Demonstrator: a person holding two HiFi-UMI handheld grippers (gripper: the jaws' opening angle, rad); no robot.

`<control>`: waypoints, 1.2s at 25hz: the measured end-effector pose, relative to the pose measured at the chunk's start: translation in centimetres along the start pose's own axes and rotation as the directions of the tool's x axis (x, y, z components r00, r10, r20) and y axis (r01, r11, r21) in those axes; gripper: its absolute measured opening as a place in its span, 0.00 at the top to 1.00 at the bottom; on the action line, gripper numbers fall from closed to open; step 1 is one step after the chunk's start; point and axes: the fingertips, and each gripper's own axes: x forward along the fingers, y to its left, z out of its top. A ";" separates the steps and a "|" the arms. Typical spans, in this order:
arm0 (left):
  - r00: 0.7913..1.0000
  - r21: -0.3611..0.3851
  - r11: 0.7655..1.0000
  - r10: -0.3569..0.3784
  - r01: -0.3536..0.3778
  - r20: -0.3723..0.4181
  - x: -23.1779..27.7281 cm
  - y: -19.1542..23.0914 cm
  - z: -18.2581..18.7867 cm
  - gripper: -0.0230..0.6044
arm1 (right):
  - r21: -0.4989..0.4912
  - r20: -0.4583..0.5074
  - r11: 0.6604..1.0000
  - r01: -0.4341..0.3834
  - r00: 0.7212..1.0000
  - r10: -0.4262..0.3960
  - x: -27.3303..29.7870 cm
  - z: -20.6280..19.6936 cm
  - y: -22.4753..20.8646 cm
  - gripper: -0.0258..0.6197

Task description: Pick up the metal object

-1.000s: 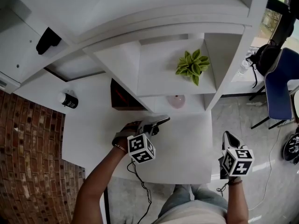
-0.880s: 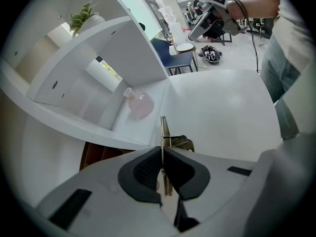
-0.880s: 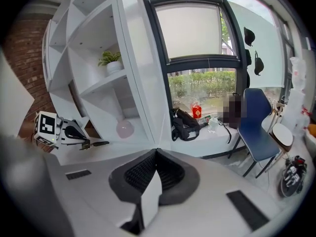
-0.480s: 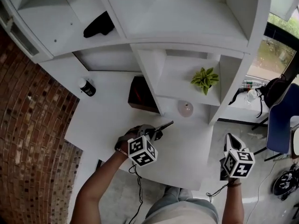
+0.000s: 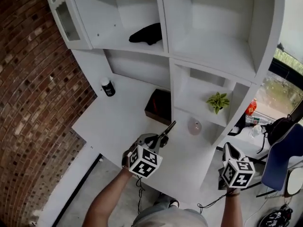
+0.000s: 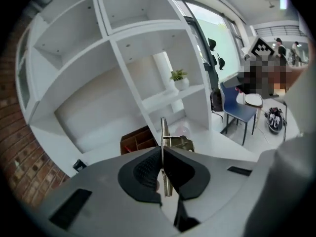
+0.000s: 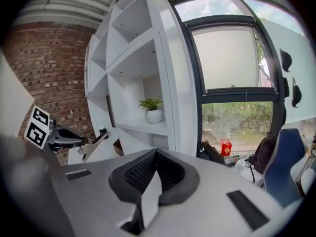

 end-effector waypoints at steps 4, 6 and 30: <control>0.983 -0.260 0.959 0.144 -0.111 0.111 -2.5 2.0 1.2 0.94 | -0.029 0.067 0.999 -0.026 0.997 0.028 -0.4 2.8 1.6 0.96; 0.955 -0.419 0.890 0.259 -0.177 0.145 -3.6 3.9 1.6 0.94 | -0.030 0.127 0.999 -0.014 0.992 0.017 -0.4 4.5 2.1 0.96; 0.897 -0.614 0.762 0.397 -0.203 0.195 -6.1 8.1 1.7 0.94 | -0.076 0.169 0.996 -0.055 0.983 0.068 1.9 6.2 7.8 0.96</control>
